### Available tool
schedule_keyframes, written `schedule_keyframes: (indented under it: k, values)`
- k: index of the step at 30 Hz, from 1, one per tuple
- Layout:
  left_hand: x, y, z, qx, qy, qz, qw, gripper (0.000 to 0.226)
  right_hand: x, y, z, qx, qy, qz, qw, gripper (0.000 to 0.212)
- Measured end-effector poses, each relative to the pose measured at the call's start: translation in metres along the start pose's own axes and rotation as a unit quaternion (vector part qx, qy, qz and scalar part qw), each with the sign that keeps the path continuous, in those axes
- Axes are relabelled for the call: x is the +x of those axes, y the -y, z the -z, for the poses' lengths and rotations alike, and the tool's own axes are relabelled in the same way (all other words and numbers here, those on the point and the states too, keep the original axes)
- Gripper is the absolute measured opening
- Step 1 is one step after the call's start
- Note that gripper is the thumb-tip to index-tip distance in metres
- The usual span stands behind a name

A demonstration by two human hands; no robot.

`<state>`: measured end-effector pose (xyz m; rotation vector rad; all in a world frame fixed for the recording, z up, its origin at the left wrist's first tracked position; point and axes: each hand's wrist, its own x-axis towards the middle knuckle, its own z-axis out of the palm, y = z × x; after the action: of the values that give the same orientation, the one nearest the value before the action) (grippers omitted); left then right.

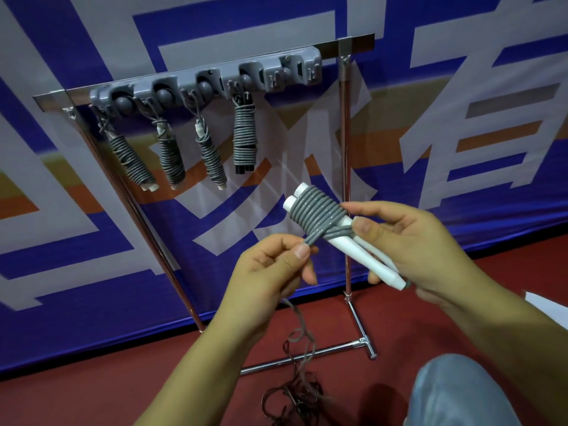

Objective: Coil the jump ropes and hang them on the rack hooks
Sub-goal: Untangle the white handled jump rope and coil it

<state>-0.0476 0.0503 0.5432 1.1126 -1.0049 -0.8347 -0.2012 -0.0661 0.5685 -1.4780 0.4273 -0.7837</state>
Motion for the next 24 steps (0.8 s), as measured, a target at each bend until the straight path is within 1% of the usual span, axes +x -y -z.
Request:
schedule_keyframes:
  k: [2,4,7,9,11,12,16,17,20,22,24]
  values:
    - [0.002,0.000,0.001,-0.005,-0.002,-0.012,1.000,0.015,-0.002,0.001,-0.004,0.027,0.004,0.001,1.000,0.027]
    - [0.006,0.001,0.004,-0.033,0.015,-0.004,0.999,0.014,-0.002,0.001,-0.008,0.069,0.007,-0.003,0.998,0.025]
    - [0.012,0.002,0.009,-0.096,0.102,0.016,0.990,0.039,-0.003,-0.002,-0.009,0.114,0.048,-0.012,0.992,0.023]
    - [0.016,0.001,0.011,-0.117,0.144,0.019,0.982,0.049,-0.003,-0.005,-0.009,0.132,0.105,-0.015,0.986,0.033]
    - [0.019,-0.001,0.012,-0.117,0.158,0.019,0.980,0.061,-0.001,-0.010,-0.008,0.145,0.144,-0.031,0.978,0.048]
    - [0.021,-0.003,0.012,-0.117,0.168,0.013,0.979,0.063,0.000,-0.011,-0.007,0.151,0.157,-0.041,0.975,0.054]
    - [0.026,-0.007,0.011,-0.118,0.218,-0.019,0.969,0.056,0.006,-0.016,-0.005,0.150,0.205,-0.067,0.965,0.077]
    - [0.026,-0.007,0.011,-0.114,0.226,-0.018,0.967,0.053,0.008,-0.018,-0.004,0.148,0.217,-0.074,0.962,0.080]
    - [0.025,-0.008,0.009,-0.101,0.266,-0.019,0.959,0.046,0.013,-0.024,-0.002,0.128,0.271,-0.077,0.951,0.071]
    - [0.025,-0.009,0.008,-0.082,0.278,-0.021,0.957,0.041,0.015,-0.029,-0.001,0.128,0.302,-0.083,0.941,0.069]
    - [0.024,-0.010,0.007,-0.045,0.276,-0.034,0.959,0.037,0.017,-0.033,0.002,0.101,0.296,-0.080,0.947,0.066]
